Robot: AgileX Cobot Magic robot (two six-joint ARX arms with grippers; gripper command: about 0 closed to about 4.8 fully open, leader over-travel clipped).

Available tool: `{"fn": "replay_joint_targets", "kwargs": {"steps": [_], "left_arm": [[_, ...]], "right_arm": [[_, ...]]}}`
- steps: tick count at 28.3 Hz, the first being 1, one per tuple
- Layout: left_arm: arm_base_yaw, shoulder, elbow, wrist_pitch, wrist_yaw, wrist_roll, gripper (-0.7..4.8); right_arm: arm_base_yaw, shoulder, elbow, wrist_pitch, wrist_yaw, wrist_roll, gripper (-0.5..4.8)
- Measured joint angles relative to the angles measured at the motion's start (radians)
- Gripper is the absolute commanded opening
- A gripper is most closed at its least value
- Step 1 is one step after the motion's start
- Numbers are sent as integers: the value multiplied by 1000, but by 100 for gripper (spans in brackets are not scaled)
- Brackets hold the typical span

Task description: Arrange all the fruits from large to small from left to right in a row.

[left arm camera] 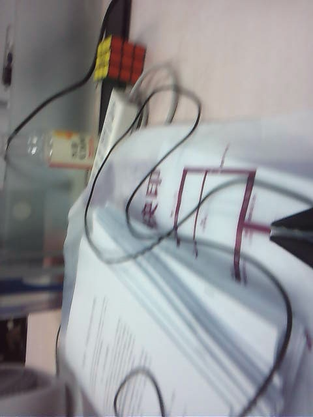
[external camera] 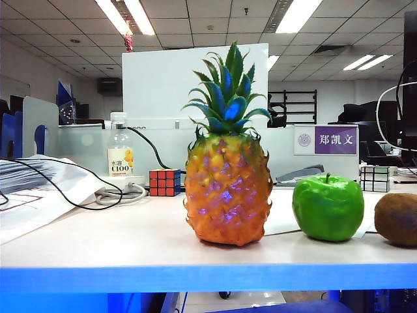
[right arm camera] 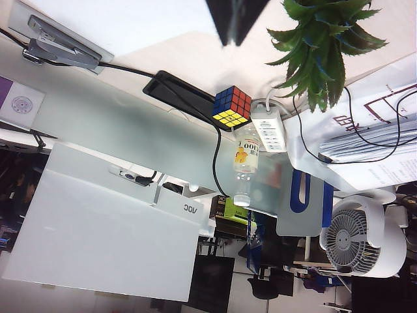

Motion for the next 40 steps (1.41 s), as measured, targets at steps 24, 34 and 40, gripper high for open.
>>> {"fn": "replay_joint_targets", "kwargs": {"steps": [24, 34, 40], "left_arm": [[174, 0, 0, 18, 113, 15, -5], [158, 0, 0, 21, 200, 18, -5], [132, 0, 0, 21, 215, 18, -5]], "right_arm": [[0, 0, 0, 0, 0, 0, -1], [0, 0, 0, 0, 0, 0, -1], [0, 0, 0, 0, 0, 0, -1]]}}
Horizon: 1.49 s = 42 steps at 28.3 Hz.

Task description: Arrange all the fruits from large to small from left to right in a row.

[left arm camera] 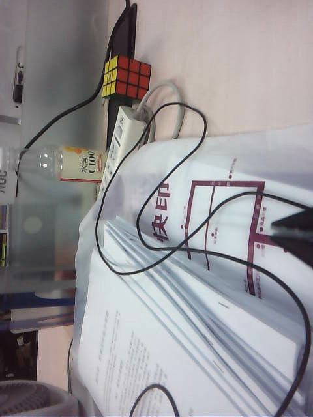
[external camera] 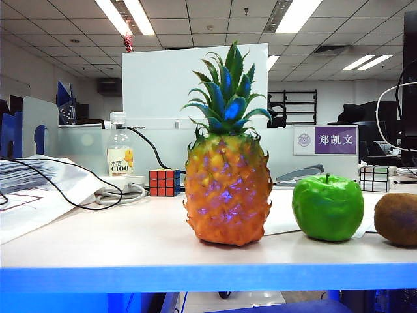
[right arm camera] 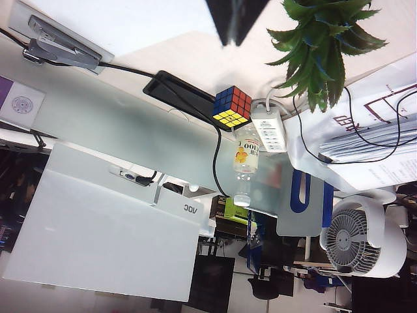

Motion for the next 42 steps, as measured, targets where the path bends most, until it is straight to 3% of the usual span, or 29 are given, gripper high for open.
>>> {"fn": "replay_joint_targets", "kwargs": {"steps": [38, 42], "left_arm": [[0, 0, 0, 0, 32, 19, -5], [0, 0, 0, 0, 31, 19, -5]], "right_arm": [[0, 0, 0, 0, 0, 0, -1], [0, -74, -1, -60, 0, 0, -1]]}}
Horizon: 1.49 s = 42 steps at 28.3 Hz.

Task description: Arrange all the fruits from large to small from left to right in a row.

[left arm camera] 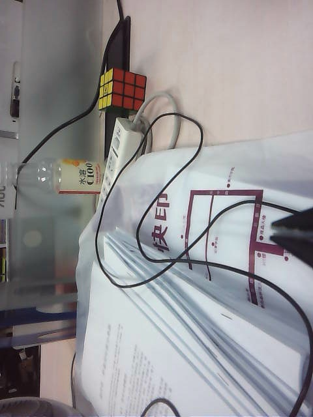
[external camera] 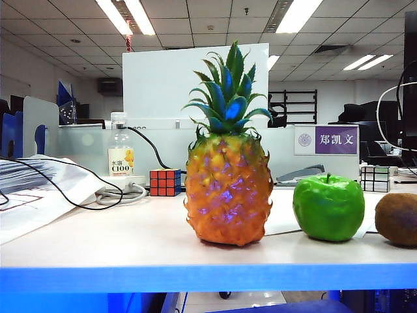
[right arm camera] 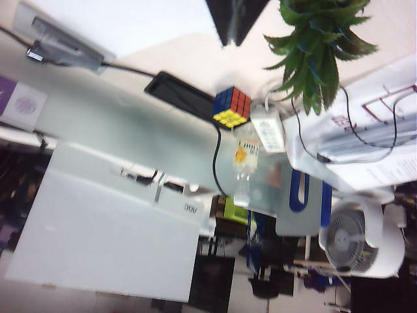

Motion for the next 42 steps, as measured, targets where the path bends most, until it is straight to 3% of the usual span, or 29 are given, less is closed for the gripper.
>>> {"fn": "replay_joint_targets", "kwargs": {"steps": [5, 12, 18, 29, 34, 42], "left_arm": [[0, 0, 0, 0, 0, 0, -5], [0, 0, 0, 0, 0, 0, -5], [0, 0, 0, 0, 0, 0, -5], [0, 0, 0, 0, 0, 0, -5], [0, 0, 0, 0, 1, 0, -5], [0, 0, 0, -1, 1, 0, -5]], "right_arm": [[-48, -156, 2, -86, 1, -15, -1], [-275, -289, -29, -319, 1, -3, -1], [-437, -288, -143, -306, -27, 98, -1], [-428, -315, -473, 105, -18, 277, -1], [-386, -315, -480, 167, -18, 308, -1], [-335, -315, -481, 156, 151, 307, -1]]}}
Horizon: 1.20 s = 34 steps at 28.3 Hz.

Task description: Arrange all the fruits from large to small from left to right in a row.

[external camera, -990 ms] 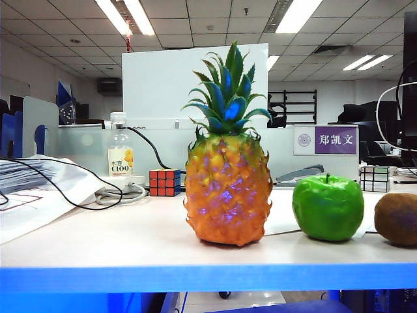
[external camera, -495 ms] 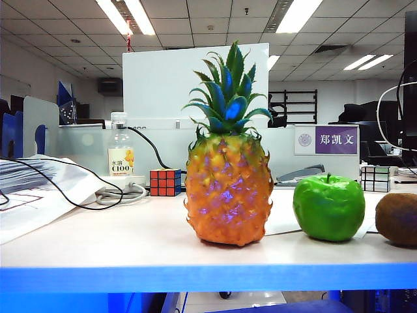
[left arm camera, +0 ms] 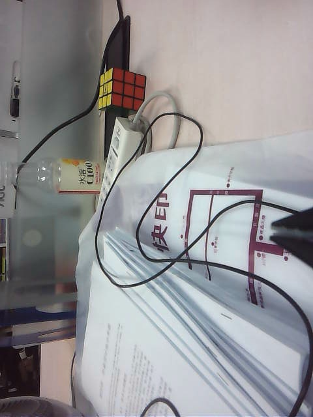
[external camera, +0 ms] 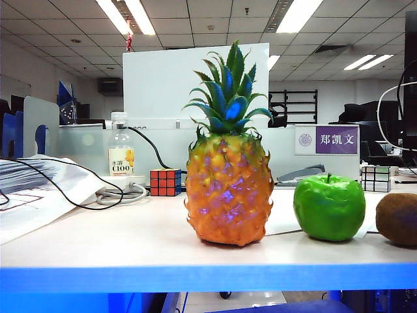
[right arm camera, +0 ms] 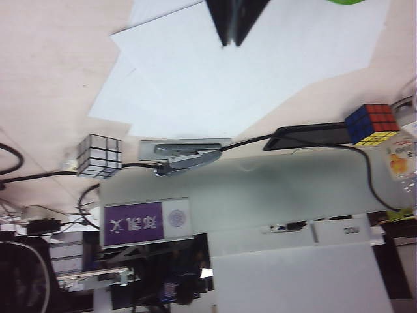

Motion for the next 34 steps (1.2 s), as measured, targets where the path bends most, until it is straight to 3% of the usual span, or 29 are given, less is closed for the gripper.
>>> {"fn": "replay_joint_targets", "kwargs": {"steps": [34], "left_arm": [[0, 0, 0, 0, 0, 0, -5]], "right_arm": [[50, 0, 0, -16, 6, 3, -1]]}}
